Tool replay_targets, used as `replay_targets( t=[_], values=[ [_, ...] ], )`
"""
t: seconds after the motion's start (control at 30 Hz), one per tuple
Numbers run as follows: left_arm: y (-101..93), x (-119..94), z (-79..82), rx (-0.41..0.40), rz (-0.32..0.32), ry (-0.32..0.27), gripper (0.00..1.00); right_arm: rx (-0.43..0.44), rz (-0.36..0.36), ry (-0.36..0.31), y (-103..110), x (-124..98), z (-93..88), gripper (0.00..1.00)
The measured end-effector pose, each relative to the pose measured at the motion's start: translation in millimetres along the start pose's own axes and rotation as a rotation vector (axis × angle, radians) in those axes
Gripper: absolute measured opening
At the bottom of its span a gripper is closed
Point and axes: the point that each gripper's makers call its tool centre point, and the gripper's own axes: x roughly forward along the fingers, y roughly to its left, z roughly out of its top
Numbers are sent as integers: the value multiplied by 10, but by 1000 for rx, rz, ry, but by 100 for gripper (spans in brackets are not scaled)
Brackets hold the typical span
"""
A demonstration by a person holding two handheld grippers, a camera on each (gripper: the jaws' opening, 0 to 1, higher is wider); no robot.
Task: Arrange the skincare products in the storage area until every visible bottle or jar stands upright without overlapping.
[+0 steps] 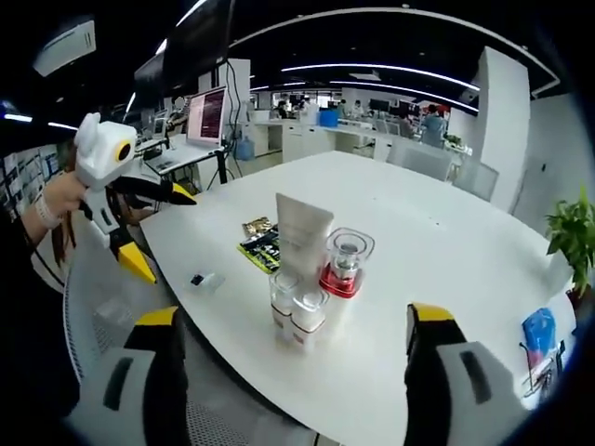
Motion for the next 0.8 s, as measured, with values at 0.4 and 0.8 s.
replay_targets(
  t=[0.4,0.8],
  values=[
    [138,205,-196,-1,-32,76,97,12,-10,-11,-70,24,91,99],
    [297,372,-548,49,-129,191,76,63,-70,27,36,96,131,99]
  ],
)
